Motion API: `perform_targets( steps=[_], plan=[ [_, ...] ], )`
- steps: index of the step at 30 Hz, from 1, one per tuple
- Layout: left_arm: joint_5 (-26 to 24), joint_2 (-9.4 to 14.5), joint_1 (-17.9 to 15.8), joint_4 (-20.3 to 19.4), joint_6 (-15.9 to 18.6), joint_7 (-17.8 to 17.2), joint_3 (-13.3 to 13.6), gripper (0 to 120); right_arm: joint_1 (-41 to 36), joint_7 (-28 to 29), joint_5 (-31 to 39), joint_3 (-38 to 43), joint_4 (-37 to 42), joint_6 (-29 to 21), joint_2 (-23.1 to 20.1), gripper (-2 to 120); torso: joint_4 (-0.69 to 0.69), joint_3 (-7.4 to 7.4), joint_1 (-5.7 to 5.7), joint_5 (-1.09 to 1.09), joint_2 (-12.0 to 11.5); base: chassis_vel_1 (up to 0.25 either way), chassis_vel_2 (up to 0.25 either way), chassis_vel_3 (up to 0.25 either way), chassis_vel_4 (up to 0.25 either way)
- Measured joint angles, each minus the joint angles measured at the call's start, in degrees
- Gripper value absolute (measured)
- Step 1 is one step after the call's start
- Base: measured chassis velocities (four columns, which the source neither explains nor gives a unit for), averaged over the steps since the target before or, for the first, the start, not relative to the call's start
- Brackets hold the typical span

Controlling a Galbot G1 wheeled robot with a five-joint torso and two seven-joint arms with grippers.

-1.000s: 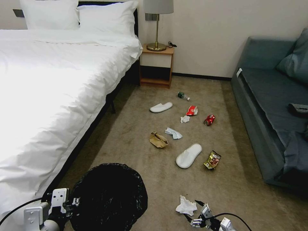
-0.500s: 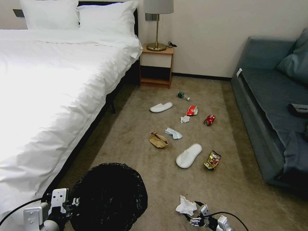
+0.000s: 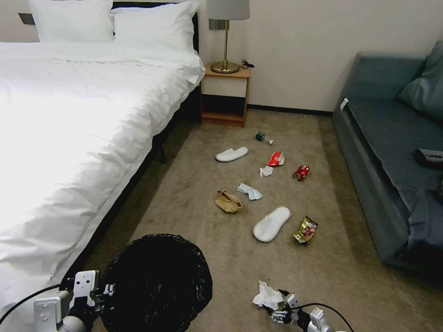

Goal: Pick up the trash bin, then pick up the garbage on the floor and place it into the trash bin.

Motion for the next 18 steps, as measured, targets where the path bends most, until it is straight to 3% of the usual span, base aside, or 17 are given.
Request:
perform_targets(
  steps=[18],
  plan=[
    [-0.3,0.6,-0.1,0.0,0.0,0.0,-0.1,2,1.1,-1.0,0.1,1.1,-2.8,-1.1,1.0,11,0.00,0.00,0.00,0.00,0.0,0.000,0.000,0.000,0.000]
  ],
)
